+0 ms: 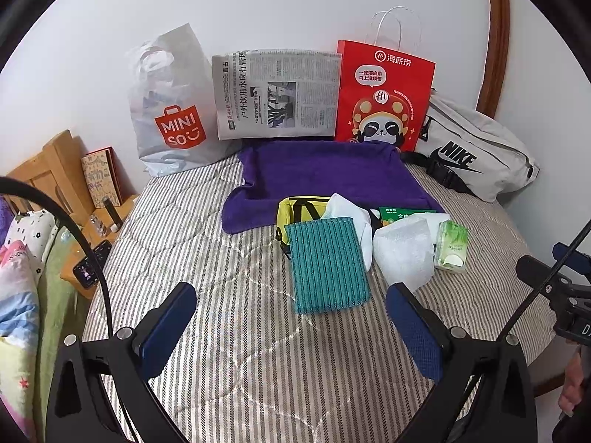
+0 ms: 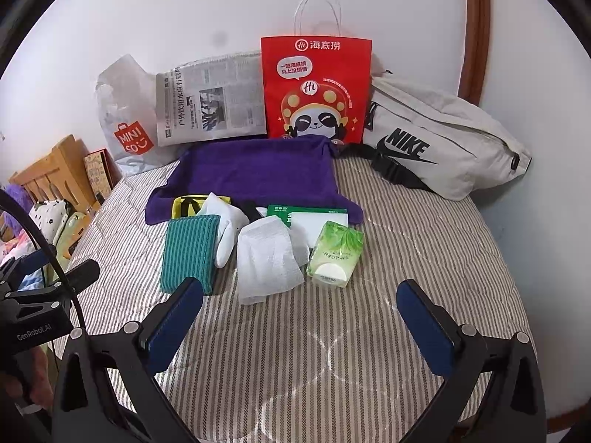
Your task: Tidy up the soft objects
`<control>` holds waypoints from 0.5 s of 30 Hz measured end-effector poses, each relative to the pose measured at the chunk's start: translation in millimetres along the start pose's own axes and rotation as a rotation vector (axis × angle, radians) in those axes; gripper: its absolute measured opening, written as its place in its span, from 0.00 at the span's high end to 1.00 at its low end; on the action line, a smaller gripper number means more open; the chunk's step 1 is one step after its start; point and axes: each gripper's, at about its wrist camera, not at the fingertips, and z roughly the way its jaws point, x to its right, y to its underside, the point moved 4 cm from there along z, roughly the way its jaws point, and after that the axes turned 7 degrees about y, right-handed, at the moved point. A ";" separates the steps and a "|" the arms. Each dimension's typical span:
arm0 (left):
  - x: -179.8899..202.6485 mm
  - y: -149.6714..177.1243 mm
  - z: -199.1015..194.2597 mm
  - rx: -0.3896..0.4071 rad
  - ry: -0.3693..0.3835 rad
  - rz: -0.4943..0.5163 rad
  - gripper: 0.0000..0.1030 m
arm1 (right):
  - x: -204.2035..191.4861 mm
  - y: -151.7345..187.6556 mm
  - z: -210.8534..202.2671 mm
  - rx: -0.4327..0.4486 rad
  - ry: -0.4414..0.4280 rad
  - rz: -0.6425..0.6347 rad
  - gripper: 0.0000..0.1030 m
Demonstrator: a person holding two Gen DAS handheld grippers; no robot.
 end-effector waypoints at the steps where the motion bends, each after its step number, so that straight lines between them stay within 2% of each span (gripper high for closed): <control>1: -1.7 0.1 2.9 -0.003 0.003 -0.002 0.00 | 0.3 -0.5 1.1 0.002 -0.003 0.000 0.00; 8: -9.9 2.8 30.8 -0.049 0.013 -0.025 0.00 | 4.3 2.2 22.8 -0.018 0.002 -0.018 0.00; 15: 0.1 7.9 80.8 -0.106 0.050 -0.034 0.00 | 19.1 13.2 49.1 -0.065 0.019 -0.017 0.00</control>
